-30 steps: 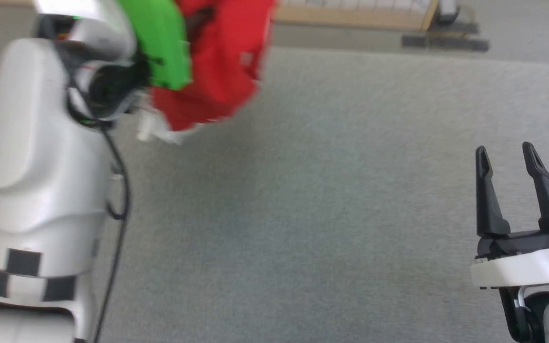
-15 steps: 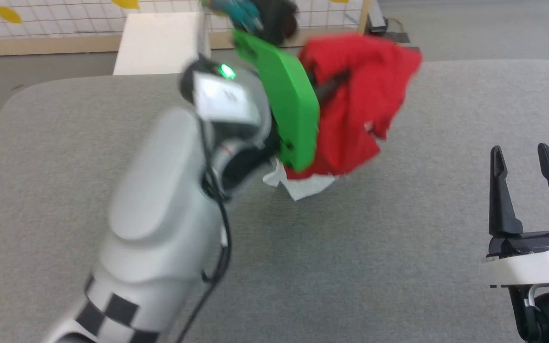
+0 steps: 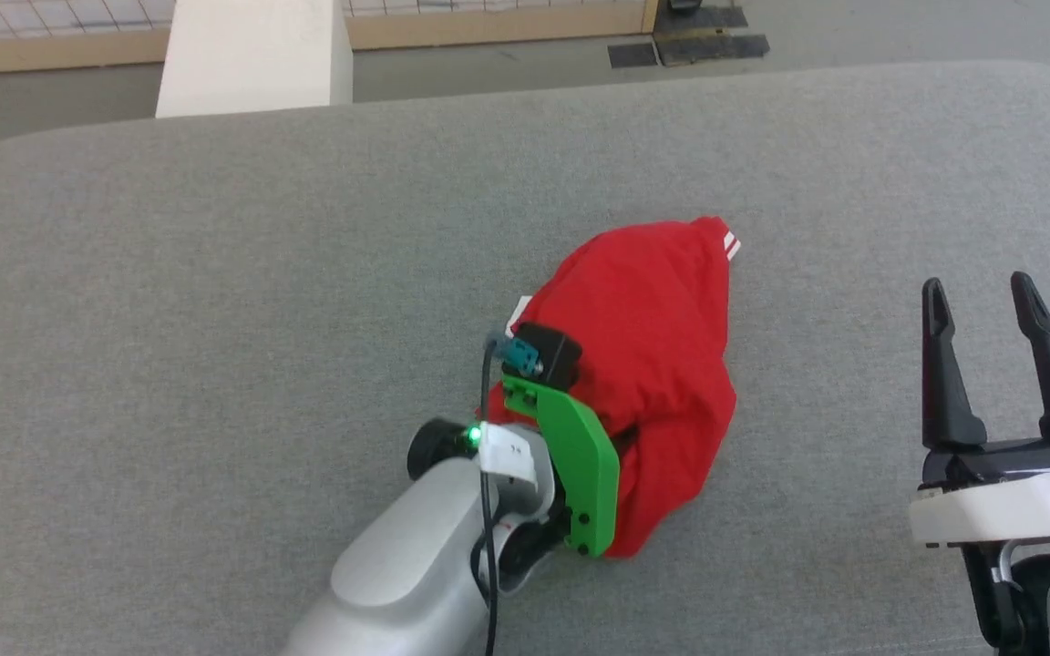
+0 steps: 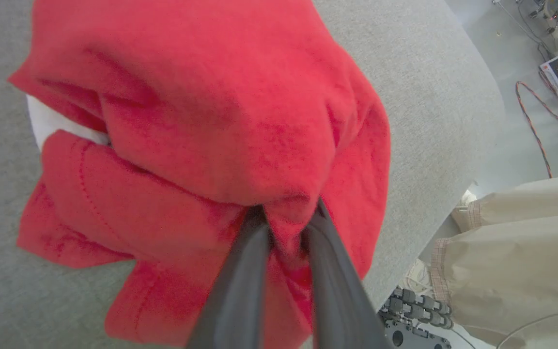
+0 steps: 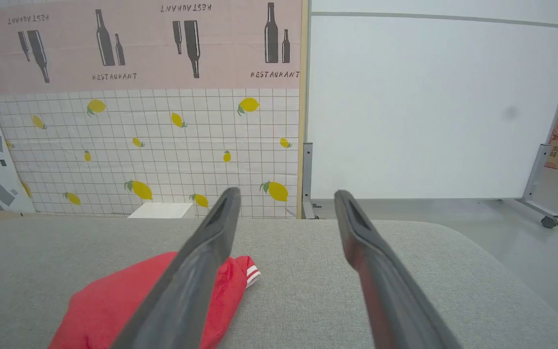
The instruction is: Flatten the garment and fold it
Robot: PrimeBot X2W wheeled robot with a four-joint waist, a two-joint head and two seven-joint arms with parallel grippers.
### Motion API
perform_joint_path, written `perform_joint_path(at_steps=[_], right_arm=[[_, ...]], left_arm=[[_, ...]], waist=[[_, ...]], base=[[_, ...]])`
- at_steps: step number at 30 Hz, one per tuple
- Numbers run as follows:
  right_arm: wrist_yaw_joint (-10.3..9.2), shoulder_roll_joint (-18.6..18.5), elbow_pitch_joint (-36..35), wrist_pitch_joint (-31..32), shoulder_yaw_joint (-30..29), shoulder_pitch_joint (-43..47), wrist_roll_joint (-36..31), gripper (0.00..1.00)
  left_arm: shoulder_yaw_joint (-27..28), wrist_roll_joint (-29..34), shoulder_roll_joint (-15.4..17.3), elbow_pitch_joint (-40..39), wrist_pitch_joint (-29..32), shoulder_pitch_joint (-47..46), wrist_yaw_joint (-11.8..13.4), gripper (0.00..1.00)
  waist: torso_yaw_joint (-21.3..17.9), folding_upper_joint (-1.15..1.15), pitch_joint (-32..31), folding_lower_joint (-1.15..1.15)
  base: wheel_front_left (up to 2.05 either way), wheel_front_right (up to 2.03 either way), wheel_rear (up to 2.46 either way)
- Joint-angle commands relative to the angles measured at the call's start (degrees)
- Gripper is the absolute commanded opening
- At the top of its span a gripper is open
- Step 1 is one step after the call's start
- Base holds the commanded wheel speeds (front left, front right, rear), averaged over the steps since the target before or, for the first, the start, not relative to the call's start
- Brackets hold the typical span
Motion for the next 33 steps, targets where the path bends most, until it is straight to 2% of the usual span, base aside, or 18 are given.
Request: perform_joint_path(at_steps=[1, 3, 4, 5, 6, 14, 20, 26, 33], right_arm=[[-0.08, 0.03, 0.06, -0.16, -0.04, -1.06, 0.5, 1.0], [-0.08, 0.03, 0.06, -0.17, -0.3, -1.26, 0.47, 1.0], [-0.08, 0.03, 0.09, -0.15, -0.47, -1.34, 0.43, 1.0], [-0.08, 0.03, 0.11, -0.12, -0.62, -1.39, 0.39, 1.0], [-0.08, 0.03, 0.19, -0.05, -0.73, -1.45, 0.32, 1.0], [-0.08, 0.03, 0.51, 0.43, -1.05, -1.07, 0.17, 1.0], [-0.08, 0.03, 0.24, 0.84, -1.37, -0.07, 0.28, 1.0], [-0.08, 0.03, -0.28, 0.95, -2.11, 0.95, 0.39, 1.0], [-0.08, 0.03, 0.14, 0.94, -2.83, 3.2, 0.43, 1.0]], left_arm=[[-0.72, -1.25, -0.09, 0.81, -1.01, -0.06, 0.75, 0.0], [-2.13, -2.79, -0.09, 2.06, -2.24, -0.81, 1.3, 0.0], [-2.81, -3.59, -0.09, 2.55, -2.87, -1.4, 1.54, 0.1], [-3.34, -4.2, -0.09, 2.85, -3.32, -1.92, 1.69, 0.29], [-3.82, -4.98, -0.1, 3.12, -4.04, -2.54, 1.95, 0.98], [-7.09, -8.0, -0.1, 3.31, -7.6, -5.78, 2.51, 1.0], [-6.04, -7.33, 1.04, -1.14, -11.37, -5.58, 3.59, 1.0], [-1.54, -6.11, 5.76, -9.75, -19.92, -0.15, 7.59, 1.0], [4.35, -1.5, 12.74, -19.05, -34.28, 10.05, 13.51, 1.0]], waist=[[-0.11, 0.0, 0.87, 0.0], [0.22, 0.0, 1.28, 0.0], [0.47, 0.0, 1.41, 0.0], [0.73, 0.0, 1.46, 0.0], [1.03, 0.0, 1.45, 0.0], [3.86, 0.0, -0.7, 0.0], [6.07, 0.0, -2.58, 0.0], [7.62, 0.0, -3.23, 0.0], [8.54, 0.0, -3.43, 0.0]], base=[[0.0, 0.0, 0.0], [0.0, 0.0, 0.0], [0.0, 0.0, 0.0], [0.0, 0.0, 0.0], [0.0, 0.0, 0.0], [0.0, 0.0, 0.0], [0.0, 0.0, 0.0], [0.0, 0.0, 0.0], [0.0, 0.0, 0.0]])
